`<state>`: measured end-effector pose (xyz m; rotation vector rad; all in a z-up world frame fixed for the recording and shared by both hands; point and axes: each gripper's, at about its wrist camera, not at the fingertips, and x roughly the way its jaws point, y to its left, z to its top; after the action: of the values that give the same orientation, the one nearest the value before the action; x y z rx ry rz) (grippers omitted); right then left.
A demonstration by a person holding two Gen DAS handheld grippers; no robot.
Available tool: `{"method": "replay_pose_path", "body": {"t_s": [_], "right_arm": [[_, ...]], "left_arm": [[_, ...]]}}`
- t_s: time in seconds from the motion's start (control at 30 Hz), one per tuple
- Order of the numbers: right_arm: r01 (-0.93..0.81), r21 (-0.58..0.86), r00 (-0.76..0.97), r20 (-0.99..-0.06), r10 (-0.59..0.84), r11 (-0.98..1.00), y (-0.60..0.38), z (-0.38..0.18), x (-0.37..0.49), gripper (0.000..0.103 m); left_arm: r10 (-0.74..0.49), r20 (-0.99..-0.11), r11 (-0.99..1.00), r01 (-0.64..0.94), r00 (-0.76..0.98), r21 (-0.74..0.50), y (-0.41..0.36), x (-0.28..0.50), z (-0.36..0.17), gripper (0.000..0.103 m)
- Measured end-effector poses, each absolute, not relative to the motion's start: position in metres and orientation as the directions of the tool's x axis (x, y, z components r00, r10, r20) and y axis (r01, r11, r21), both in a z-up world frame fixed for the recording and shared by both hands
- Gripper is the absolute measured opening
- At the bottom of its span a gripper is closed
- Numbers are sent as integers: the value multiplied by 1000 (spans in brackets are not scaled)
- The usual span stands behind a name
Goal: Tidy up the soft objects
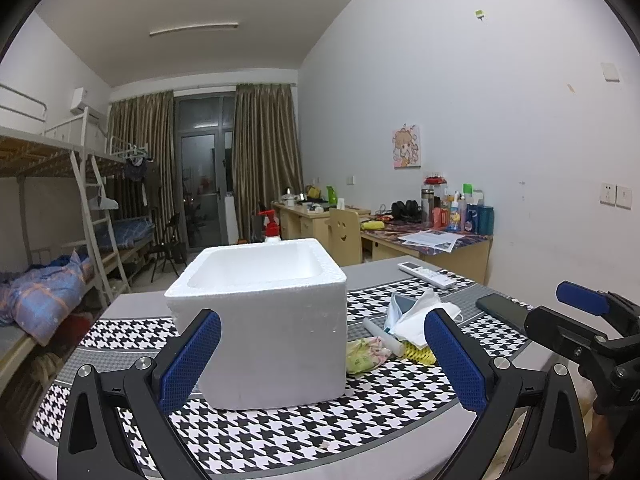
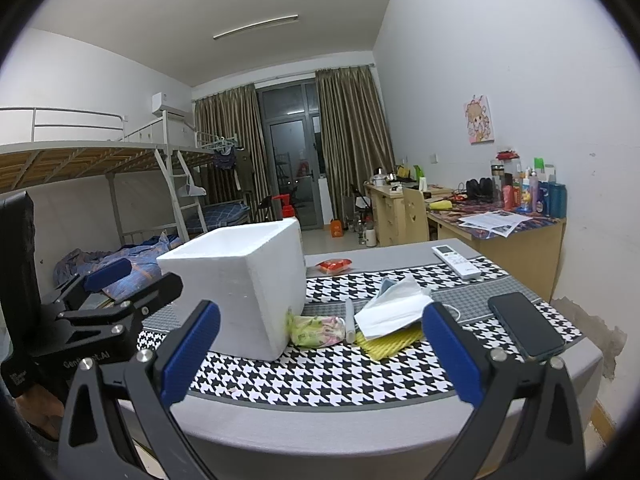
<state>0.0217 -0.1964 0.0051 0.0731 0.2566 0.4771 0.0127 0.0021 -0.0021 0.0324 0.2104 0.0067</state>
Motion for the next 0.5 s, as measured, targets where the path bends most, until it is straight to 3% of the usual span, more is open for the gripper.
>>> {"method": "replay_pose_path", "body": {"t_s": [0.5], "right_arm": [[-404,132,865,-267,425,905,-201,1,51,102]], "left_arm": [[-38,-241,999,42,970,11,-2,36,-2,102]]}}
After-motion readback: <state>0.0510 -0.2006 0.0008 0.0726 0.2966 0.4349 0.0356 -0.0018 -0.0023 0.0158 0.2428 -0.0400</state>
